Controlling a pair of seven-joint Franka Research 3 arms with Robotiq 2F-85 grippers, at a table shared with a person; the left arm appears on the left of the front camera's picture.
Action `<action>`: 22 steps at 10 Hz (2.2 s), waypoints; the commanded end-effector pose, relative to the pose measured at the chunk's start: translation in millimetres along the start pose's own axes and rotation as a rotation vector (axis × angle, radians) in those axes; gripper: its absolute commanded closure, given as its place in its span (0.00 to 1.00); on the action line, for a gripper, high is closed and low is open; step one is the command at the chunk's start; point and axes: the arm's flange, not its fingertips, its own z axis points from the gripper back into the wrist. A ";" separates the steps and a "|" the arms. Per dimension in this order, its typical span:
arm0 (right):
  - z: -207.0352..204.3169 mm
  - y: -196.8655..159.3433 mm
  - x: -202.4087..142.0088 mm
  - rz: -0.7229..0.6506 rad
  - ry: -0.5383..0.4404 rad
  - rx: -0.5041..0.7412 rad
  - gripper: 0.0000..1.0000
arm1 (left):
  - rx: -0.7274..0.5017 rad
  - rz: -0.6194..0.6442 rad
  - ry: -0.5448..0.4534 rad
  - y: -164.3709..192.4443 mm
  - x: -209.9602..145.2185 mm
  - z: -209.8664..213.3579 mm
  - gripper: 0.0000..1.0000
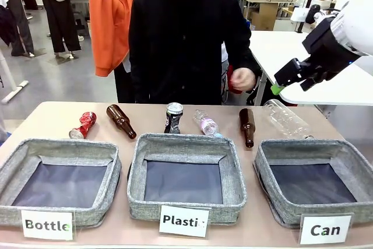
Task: Sort the can waste into the basket.
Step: Pick up the can waste from the table and place it in the right Fabric basket.
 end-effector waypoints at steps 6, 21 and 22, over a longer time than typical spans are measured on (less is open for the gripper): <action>83.7 -132.8 -107.2 -0.301 0.015 0.143 0.00 | -0.017 -0.021 0.000 -0.7 0.1 1.5 0.00; 97.5 -190.2 -173.3 -0.523 -0.056 0.220 0.00 | -0.017 -0.021 0.000 -0.7 0.1 1.5 0.00; 97.5 -190.2 -173.3 -0.523 -0.056 0.220 0.00 | -0.017 -0.021 0.000 -0.7 0.1 1.5 0.00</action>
